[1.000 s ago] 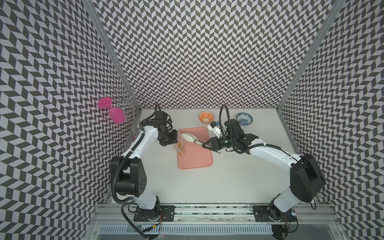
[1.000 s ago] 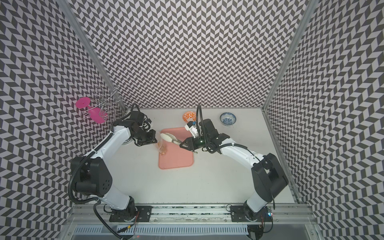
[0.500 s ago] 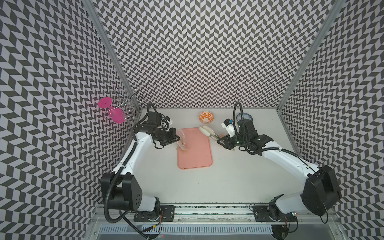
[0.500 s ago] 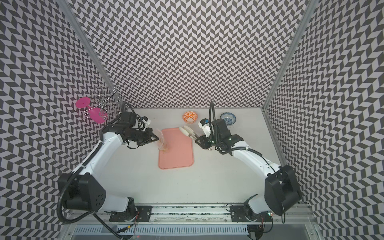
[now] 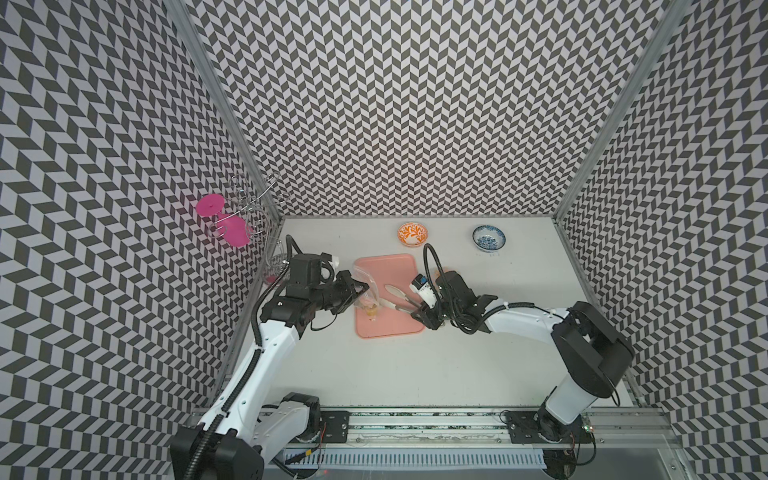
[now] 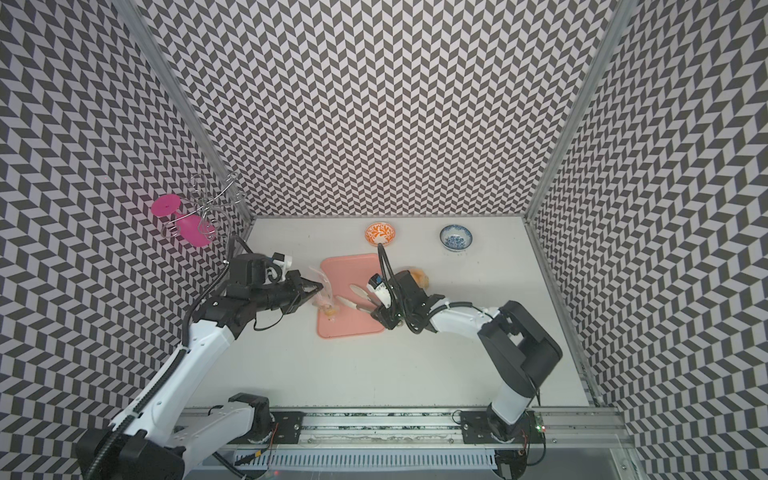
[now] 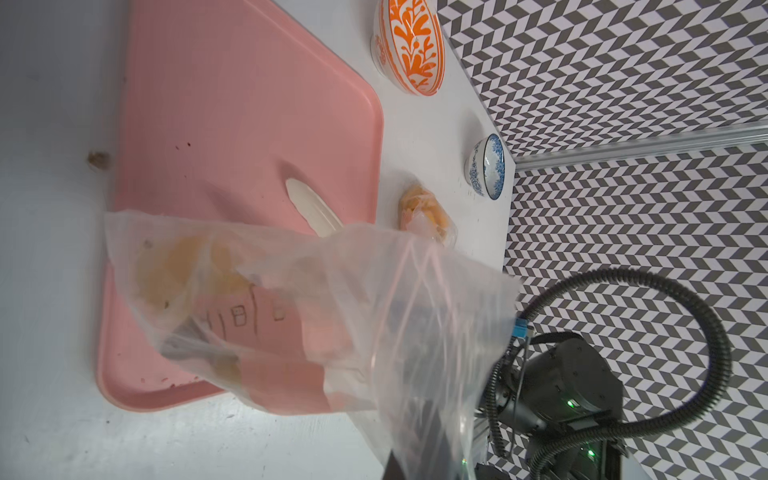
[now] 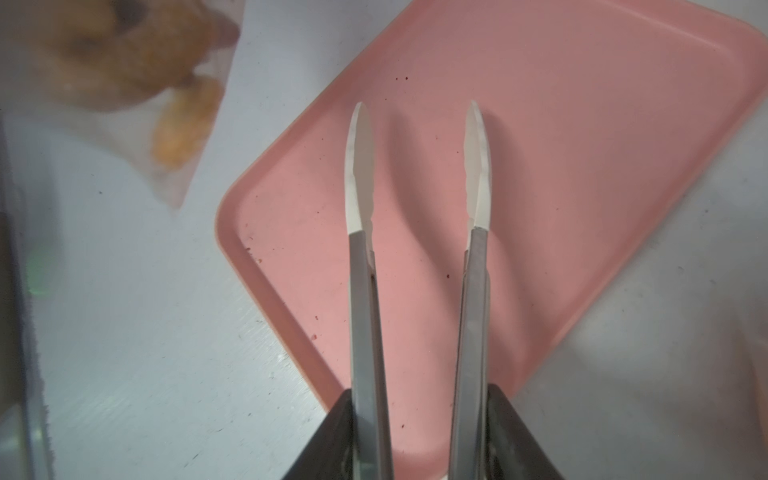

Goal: Put the cookies into a resealable bag to prevent moisture
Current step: Place the clamp on the tray.

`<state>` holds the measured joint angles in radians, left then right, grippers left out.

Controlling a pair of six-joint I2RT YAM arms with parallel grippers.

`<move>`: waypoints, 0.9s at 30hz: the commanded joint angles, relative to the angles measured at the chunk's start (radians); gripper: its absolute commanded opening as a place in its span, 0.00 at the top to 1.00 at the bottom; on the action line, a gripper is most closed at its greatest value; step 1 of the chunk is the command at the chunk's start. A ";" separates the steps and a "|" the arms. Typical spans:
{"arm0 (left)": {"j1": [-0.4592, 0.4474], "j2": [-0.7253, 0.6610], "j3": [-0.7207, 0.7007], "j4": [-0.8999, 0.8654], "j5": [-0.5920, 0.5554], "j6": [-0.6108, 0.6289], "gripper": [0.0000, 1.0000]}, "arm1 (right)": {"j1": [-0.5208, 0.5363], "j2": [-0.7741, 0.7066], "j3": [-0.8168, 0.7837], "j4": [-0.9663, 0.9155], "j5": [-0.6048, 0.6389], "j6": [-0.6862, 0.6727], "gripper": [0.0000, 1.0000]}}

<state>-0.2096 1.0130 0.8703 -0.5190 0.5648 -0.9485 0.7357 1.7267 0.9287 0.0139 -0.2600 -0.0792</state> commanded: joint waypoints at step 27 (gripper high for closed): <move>-0.326 -0.177 -0.280 0.091 -0.275 -0.780 1.00 | 0.186 -0.451 -0.380 0.425 -0.141 0.010 0.33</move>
<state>-0.5171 0.8429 0.6106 -0.4717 0.3134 -1.6260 0.8761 1.3197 0.5980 0.3305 -0.3717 -0.1181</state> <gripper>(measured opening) 0.047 0.669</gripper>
